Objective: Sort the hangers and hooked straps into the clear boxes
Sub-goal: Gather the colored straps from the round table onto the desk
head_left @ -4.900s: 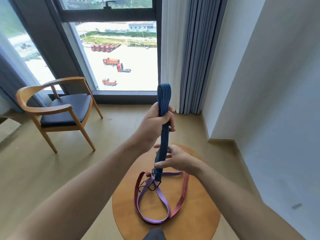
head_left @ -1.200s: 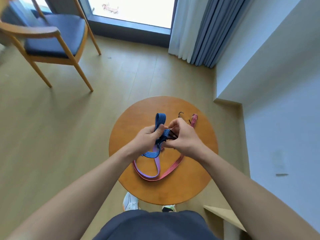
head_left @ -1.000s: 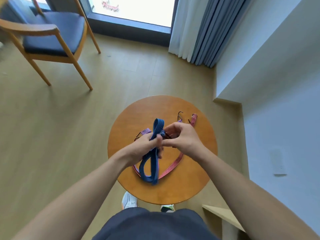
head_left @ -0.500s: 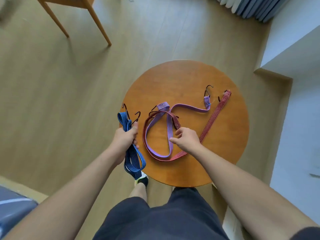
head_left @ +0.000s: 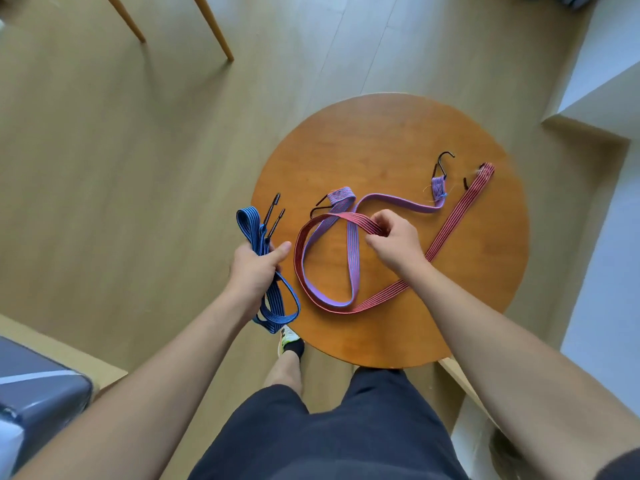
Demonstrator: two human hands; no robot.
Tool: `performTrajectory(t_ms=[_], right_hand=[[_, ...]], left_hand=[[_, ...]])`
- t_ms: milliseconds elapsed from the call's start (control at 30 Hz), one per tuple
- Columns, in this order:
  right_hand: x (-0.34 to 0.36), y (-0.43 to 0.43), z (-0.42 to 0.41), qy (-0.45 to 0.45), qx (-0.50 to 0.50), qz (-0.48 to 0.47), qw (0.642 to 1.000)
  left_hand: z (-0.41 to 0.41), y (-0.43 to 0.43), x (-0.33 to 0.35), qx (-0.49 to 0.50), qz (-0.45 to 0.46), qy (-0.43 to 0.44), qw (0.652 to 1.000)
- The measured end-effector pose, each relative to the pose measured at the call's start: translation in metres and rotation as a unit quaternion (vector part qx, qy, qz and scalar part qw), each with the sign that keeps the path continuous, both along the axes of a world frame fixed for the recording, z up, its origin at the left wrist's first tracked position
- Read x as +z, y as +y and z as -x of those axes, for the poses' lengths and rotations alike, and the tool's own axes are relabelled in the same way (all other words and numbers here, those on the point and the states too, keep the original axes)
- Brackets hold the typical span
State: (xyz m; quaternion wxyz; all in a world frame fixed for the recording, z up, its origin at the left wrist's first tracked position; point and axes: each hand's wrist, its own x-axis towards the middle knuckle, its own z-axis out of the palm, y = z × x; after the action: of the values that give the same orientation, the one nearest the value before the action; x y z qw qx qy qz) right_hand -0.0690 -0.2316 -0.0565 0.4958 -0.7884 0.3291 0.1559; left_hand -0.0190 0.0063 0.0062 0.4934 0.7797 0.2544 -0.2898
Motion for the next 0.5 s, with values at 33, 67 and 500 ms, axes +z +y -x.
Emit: performTrajectory(t_ms=[33, 67, 500], right_hand=[[0.017, -0.001, 0.005, -0.019, 0.001, -0.058, 0.998], [0.034, 0.0, 0.01, -0.03, 0.01, -0.113, 0.993], [0.093, -0.032, 0.059, -0.02, -0.117, -0.233, 0.965]], left_hand=[[-0.002, -0.004, 0.005, -0.008, 0.018, -0.008, 1.0], [-0.004, -0.009, 0.011, -0.022, 0.042, -0.015, 0.999], [0.0, -0.059, 0.036, -0.304, 0.097, -0.004, 0.948]])
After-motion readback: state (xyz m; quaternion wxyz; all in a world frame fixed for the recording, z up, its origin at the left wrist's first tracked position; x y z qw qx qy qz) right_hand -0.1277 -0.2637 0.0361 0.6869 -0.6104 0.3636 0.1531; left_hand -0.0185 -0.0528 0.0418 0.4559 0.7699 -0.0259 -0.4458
